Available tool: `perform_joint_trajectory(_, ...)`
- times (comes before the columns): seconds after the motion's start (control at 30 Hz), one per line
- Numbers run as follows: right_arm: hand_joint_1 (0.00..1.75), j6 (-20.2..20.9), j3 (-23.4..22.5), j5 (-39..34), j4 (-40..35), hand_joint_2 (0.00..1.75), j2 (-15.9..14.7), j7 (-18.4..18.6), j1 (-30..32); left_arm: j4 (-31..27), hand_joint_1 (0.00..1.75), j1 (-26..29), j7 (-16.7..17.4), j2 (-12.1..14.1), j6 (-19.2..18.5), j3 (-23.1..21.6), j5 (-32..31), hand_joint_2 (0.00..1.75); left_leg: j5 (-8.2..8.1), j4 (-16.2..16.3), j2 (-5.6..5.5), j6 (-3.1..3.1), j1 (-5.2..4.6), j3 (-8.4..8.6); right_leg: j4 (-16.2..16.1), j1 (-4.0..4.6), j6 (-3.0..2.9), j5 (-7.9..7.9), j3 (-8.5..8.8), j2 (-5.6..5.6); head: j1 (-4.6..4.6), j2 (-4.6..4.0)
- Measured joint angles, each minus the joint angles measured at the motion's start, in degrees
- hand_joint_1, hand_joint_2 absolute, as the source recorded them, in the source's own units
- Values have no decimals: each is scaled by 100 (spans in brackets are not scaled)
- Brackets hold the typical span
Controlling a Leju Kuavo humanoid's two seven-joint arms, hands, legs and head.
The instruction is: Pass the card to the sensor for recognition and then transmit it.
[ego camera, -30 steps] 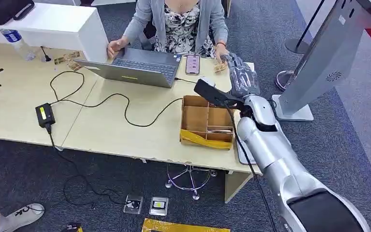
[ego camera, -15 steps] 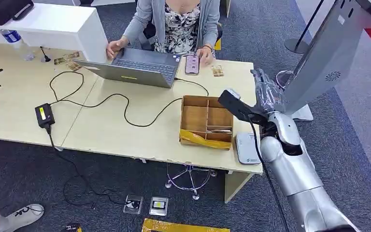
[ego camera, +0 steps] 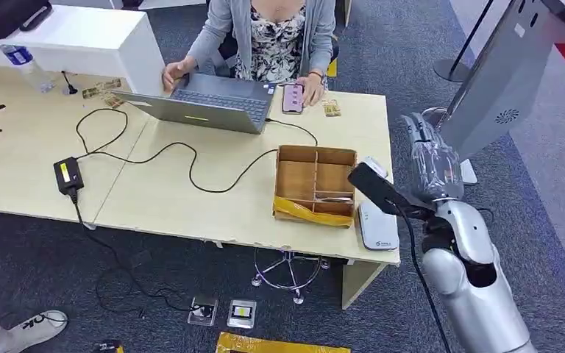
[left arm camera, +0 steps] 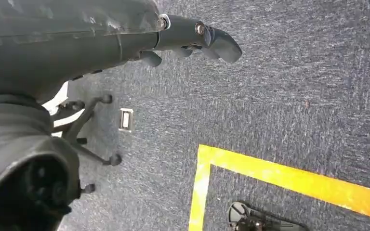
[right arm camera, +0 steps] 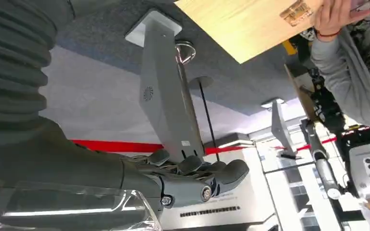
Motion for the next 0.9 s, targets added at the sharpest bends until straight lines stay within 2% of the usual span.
perform_joint_trajectory(0.23, 0, 28, -9, 2, -494, 175, -99, 55, 241, 0, 0, -5, 0, 9, -4, -2, -20, 0, 0, 0, 1, 0, 0, 1, 0, 0, 0, 0, 1, 1, 2, 0)
perform_joint_trajectory(0.43, 0, -238, 63, 359, -566, 175, -77, 243, 644, 0, 0, -12, -22, 9, -17, -7, -103, 0, 0, -1, 0, 0, 0, -2, 0, 0, 0, 0, 1, 1, 2, 0)
perform_joint_trajectory(0.9, 0, -341, 253, 451, -278, 175, 164, 31, 757, 0, 0, -30, -89, 2, -17, -92, -120, 0, 0, -1, -1, 0, 0, -4, 1, 0, 0, 0, 2, 0, 0, 0)
